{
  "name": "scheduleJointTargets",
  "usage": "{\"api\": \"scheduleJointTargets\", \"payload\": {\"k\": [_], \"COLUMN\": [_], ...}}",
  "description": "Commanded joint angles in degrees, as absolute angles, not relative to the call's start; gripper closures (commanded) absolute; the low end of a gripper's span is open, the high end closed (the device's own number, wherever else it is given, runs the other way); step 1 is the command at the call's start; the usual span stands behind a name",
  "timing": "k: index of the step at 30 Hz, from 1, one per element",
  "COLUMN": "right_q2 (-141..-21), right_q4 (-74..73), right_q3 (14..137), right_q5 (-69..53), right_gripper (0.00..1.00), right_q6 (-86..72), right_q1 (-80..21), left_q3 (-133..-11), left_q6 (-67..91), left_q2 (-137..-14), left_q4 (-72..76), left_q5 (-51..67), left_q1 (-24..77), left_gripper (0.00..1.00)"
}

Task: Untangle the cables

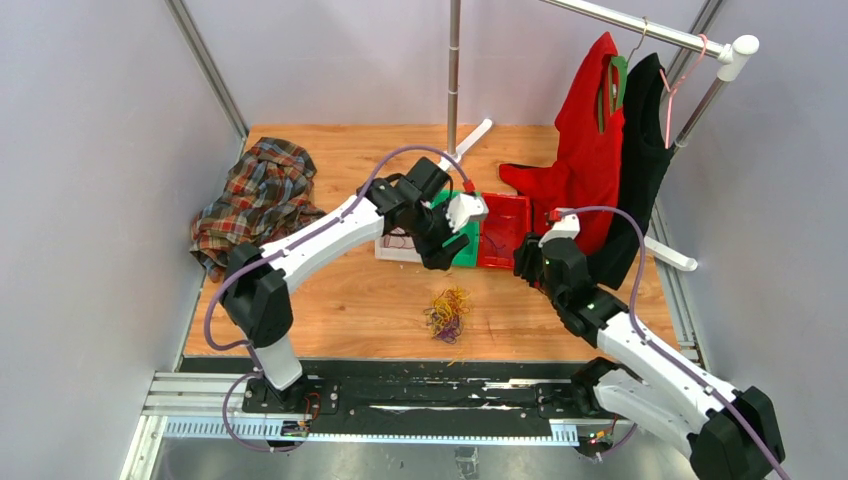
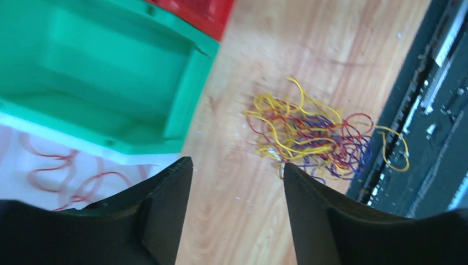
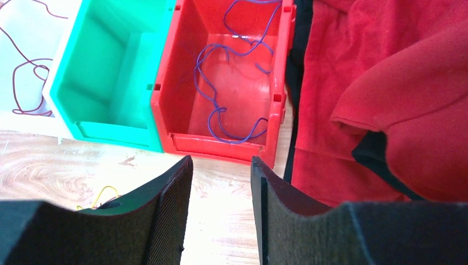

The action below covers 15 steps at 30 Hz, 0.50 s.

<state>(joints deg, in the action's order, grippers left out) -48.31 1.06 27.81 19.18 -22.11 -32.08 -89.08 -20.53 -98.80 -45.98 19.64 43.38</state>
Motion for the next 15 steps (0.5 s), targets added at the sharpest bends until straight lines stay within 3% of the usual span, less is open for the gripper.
{"api": "scheduleJointTargets", "payload": {"k": [1,15], "right_q2": [-50.95,-52.69], "right_q4": [2.58,4.35], "right_q3": [28.3,27.24], "right_q5": [16.27,19.31], "right_gripper": [0.57,0.61], "right_q6": [-23.95,-23.66], "right_q1": [-32.98,-36.67], "left_q3": [-84.58,-75.23], "left_q6": [-18.5,-1.22], "left_q2": [-100.62,-103.26], "left_q4": [-46.99,-32.73], "left_q5": [25.85,23.41], "left_q1": [43.6,44.96], "left_gripper": [0.36,0.41]}}
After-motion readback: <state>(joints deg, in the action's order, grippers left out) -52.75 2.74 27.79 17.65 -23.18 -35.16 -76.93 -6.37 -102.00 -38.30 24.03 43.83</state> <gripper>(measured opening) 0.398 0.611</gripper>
